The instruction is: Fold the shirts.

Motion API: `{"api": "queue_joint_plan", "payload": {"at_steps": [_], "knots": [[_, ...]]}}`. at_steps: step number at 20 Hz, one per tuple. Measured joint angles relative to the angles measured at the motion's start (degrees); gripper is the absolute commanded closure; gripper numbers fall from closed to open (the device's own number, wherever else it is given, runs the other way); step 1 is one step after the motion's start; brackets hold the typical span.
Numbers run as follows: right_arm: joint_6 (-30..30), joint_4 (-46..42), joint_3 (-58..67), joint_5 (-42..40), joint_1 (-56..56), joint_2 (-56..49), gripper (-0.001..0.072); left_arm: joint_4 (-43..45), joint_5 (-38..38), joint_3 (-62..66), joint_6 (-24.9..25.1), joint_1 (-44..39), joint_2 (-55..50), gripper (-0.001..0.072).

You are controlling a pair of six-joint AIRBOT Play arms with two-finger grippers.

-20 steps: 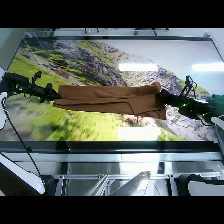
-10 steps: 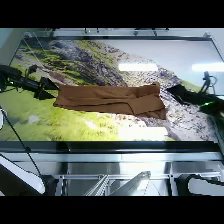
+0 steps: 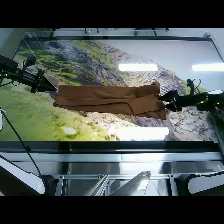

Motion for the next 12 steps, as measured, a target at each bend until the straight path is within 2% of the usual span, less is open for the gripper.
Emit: {"api": "queue_joint_plan", "payload": {"at_steps": [1,2,3,4,5,12], "knots": [[0.68,-0.15,1.05,-0.02,1.4,-1.2,0.017,-0.46,0.04,0.02,-0.22,-0.55,0.02,0.0693],[0.98,-0.22,1.97,0.0,2.69,-2.23,0.0313,-1.07,-0.09,0.04,-0.24,-1.33,0.02,0.0693],[1.16,-0.81,2.99,-0.46,4.11,-3.13,0.0513,-1.46,-0.48,0.04,-0.28,-2.27,0.02,0.0693],[1.55,-1.42,3.85,-0.9,5.29,-3.82,0.0664,-1.62,-0.92,0.04,-0.35,-3.39,0.02,0.0693],[1.81,-1.97,4.83,-1.18,6.36,-4.33,0.0691,-1.81,-1.66,0.04,-0.35,-4.79,-0.09,0.0693],[2.14,-0.72,9.27,4.85,6.38,-0.59,0.0693,-0.42,-9.79,0.07,-0.85,-20.26,-4.66,0.0694]]}}
